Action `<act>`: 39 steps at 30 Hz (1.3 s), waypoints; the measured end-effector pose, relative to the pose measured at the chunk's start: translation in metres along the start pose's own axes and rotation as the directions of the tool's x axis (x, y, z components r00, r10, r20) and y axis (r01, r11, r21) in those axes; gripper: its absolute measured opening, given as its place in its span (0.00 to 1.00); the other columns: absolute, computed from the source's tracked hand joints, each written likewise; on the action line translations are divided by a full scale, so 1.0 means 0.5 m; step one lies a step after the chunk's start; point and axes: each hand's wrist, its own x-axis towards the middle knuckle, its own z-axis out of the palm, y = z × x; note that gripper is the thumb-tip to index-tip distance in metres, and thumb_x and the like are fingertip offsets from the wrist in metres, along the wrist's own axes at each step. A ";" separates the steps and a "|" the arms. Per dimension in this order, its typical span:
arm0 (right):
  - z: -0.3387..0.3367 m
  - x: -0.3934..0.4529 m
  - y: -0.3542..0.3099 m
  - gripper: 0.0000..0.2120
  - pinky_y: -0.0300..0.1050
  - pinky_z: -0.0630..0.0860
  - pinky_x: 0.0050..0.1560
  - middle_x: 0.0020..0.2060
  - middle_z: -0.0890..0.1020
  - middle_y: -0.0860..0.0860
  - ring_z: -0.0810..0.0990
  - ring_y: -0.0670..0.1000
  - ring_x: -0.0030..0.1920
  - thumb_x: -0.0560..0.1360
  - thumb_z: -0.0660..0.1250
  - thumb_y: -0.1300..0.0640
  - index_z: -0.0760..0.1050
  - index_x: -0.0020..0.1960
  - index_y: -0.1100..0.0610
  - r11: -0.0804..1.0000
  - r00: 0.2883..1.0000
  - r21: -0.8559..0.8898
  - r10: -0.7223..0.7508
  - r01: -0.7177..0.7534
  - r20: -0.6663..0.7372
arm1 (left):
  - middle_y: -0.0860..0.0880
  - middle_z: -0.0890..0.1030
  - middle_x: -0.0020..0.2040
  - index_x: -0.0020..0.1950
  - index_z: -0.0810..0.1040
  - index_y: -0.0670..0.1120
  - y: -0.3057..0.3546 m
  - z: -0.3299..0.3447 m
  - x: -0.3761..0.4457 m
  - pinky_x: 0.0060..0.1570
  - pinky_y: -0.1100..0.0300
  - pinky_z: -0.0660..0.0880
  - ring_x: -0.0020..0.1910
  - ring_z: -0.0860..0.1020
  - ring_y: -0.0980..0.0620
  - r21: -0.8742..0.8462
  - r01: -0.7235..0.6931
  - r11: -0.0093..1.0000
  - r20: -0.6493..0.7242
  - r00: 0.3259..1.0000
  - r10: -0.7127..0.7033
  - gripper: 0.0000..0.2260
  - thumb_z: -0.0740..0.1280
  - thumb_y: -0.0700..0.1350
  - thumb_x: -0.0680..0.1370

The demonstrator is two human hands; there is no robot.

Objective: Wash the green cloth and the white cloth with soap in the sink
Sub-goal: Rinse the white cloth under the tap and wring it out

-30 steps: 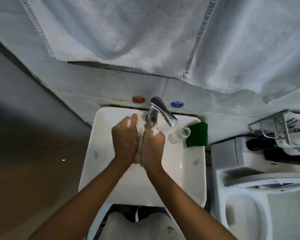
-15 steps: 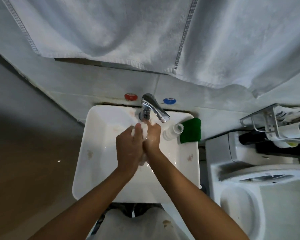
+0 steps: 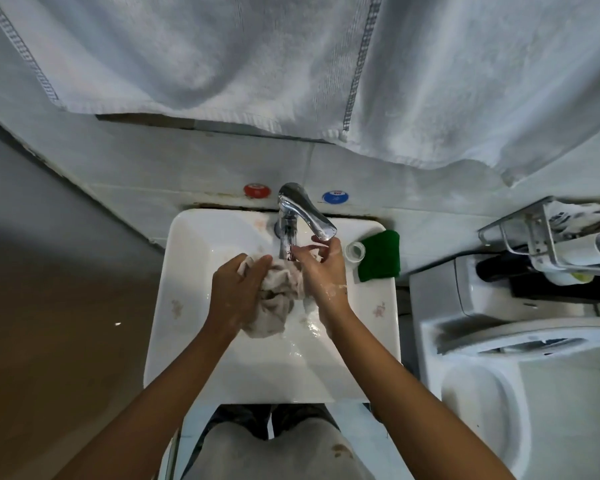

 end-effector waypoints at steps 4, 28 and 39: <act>-0.017 0.004 -0.005 0.18 0.39 0.74 0.50 0.52 0.79 0.49 0.77 0.47 0.52 0.74 0.69 0.58 0.68 0.61 0.53 0.990 0.994 0.098 -0.104 0.102 0.017 | 0.56 0.78 0.30 0.34 0.77 0.48 -0.029 0.004 -0.026 0.33 0.70 0.70 0.31 0.74 0.61 -0.061 0.037 0.997 0.047 0.998 -0.034 0.12 0.66 0.50 0.76; 0.031 0.041 0.161 0.13 0.56 0.75 0.61 0.57 0.79 0.49 0.78 0.50 0.55 0.80 0.60 0.49 0.71 0.63 0.49 0.999 0.986 -0.029 -0.028 0.024 -0.162 | 0.46 0.75 0.34 0.40 0.71 0.40 -0.106 0.117 0.034 0.39 0.58 0.68 0.35 0.72 0.50 -0.084 0.247 0.965 0.061 0.968 -0.242 0.14 0.64 0.49 0.78; 0.044 0.147 0.203 0.36 0.55 0.76 0.58 0.52 0.82 0.61 0.80 0.59 0.51 0.68 0.69 0.34 0.76 0.64 0.60 0.857 0.908 0.334 0.303 -0.392 0.289 | 0.54 0.82 0.38 0.42 0.80 0.51 -0.108 0.085 0.057 0.38 0.72 0.72 0.37 0.79 0.63 -0.122 0.188 0.975 0.343 0.929 -0.136 0.06 0.67 0.51 0.76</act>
